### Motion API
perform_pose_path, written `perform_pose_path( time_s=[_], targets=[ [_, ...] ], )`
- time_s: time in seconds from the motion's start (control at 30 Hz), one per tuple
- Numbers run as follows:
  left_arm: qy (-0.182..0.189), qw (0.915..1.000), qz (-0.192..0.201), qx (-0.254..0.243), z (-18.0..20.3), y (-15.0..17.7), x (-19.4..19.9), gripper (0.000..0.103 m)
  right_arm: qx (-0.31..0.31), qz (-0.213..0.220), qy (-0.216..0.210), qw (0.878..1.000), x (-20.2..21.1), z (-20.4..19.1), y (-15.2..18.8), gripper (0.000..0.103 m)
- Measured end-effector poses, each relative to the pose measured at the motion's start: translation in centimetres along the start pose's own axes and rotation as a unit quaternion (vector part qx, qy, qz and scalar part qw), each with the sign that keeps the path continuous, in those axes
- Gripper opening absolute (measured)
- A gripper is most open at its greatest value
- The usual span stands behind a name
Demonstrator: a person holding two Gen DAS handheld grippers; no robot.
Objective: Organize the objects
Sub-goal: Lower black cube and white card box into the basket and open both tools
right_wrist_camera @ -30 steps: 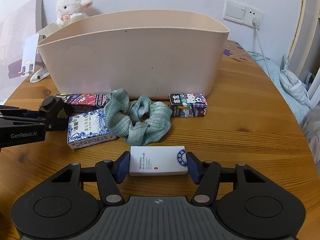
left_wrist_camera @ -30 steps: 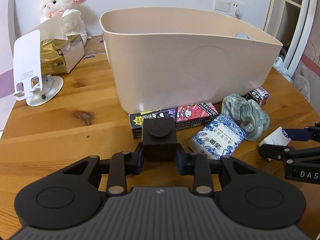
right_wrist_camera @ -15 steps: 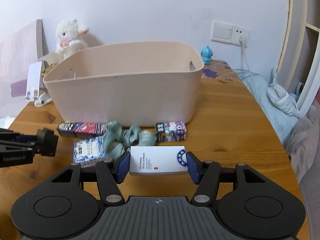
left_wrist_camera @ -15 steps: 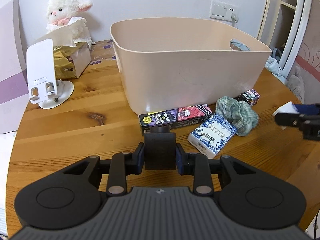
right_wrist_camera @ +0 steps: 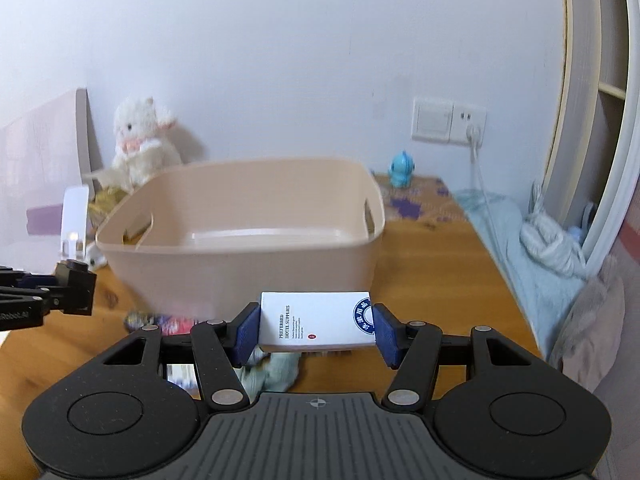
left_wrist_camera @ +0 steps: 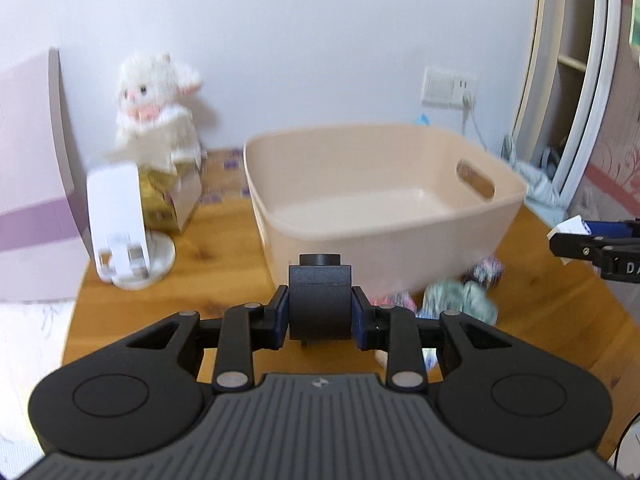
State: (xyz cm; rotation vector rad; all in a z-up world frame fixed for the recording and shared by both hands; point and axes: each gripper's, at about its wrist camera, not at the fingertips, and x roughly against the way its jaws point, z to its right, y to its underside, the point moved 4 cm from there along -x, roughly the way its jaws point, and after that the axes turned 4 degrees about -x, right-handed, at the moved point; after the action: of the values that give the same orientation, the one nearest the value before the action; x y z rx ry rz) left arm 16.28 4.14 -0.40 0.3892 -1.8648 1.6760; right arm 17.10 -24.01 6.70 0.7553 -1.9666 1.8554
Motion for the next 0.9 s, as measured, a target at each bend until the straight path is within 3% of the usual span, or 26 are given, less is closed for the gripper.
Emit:
perform_pose_path(
  time_s=[0.3, 0.43, 0.7, 0.9],
  targets=[
    [-0.014, 0.9988, 0.046, -0.002, -0.1, -5.2, 0.0, 0.033, 0.004, 0.044, 0.002, 0.999, -0.7, 0.4, -4.9, 0.056],
    [-0.017, 0.9986, 0.049, -0.007, 0.3, -7.0, -1.4, 0.033, 0.004, 0.05, 0.004, 0.999, -2.0, 0.3, -6.4, 0.056],
    [-0.017, 0.9997, 0.012, -0.009, 1.4, -8.5, -6.9, 0.033, 0.01, 0.038, 0.005, 0.999, -5.8, -0.6, -8.1, 0.056],
    [-0.029, 0.9992, -0.025, -0.005, 1.6, -8.1, -11.3, 0.033, 0.045, -0.004, 0.014, 0.999, -9.8, -1.9, -7.9, 0.056]
  ],
)
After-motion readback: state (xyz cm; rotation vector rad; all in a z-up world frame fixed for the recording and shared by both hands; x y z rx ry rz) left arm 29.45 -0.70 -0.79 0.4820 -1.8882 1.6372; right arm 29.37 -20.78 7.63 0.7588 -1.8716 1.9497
